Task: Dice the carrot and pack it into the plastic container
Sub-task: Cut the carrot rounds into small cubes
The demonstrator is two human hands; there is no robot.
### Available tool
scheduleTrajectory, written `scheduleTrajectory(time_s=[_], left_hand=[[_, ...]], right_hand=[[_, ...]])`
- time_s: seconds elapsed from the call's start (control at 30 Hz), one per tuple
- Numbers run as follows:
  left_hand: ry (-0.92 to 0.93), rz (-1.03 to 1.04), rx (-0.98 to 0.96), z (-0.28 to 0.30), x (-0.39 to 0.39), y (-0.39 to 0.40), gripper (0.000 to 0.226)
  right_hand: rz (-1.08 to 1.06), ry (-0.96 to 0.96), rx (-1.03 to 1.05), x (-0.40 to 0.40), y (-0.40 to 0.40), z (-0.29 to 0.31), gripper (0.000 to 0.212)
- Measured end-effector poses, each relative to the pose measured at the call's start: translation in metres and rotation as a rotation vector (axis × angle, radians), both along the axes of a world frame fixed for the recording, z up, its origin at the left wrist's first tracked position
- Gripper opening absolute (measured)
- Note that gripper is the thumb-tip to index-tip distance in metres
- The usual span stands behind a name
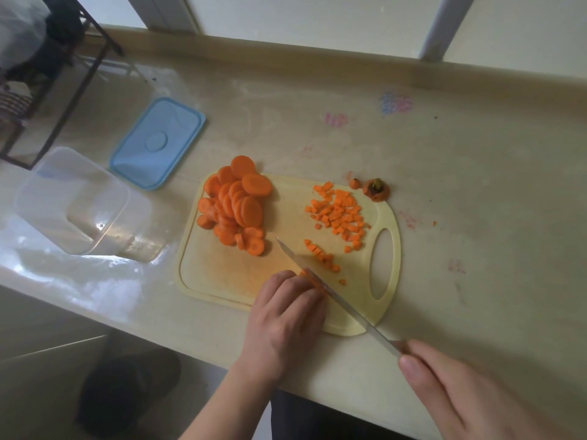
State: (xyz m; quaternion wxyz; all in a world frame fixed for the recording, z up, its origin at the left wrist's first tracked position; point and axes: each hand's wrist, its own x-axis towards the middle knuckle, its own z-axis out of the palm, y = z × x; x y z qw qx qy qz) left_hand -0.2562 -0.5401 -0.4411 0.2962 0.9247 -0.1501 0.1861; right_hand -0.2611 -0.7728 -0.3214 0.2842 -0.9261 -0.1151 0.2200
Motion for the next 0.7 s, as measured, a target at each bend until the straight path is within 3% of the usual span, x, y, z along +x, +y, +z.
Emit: scheduleTrajectory(time_s=[0.13,0.3,0.43,0.57,0.7], left_hand=[[-0.005,0.004,-0.021,0.001,0.0,0.001,0.008],[-0.027,0.009,-0.034,0.003,0.002,0.0,0.009],[-0.014,0.007,-0.029,0.002,0.002,0.0,0.009],[-0.006,0.004,-0.011,-0.001,0.0,0.003,0.007],[0.001,0.014,-0.015,-0.004,-0.003,0.004,0.007]], right_hand=[[-0.047,0.038,-0.136,-0.011,0.002,-0.005,0.084],[-0.007,-0.045,-0.085,-0.015,-0.001,-0.016,0.079],[-0.022,0.164,-0.027,-0.002,0.008,-0.015,0.072],[-0.139,0.208,0.116,0.011,0.007,-0.013,0.065],[-0.116,0.229,0.168,0.014,0.002,-0.007,0.054]])
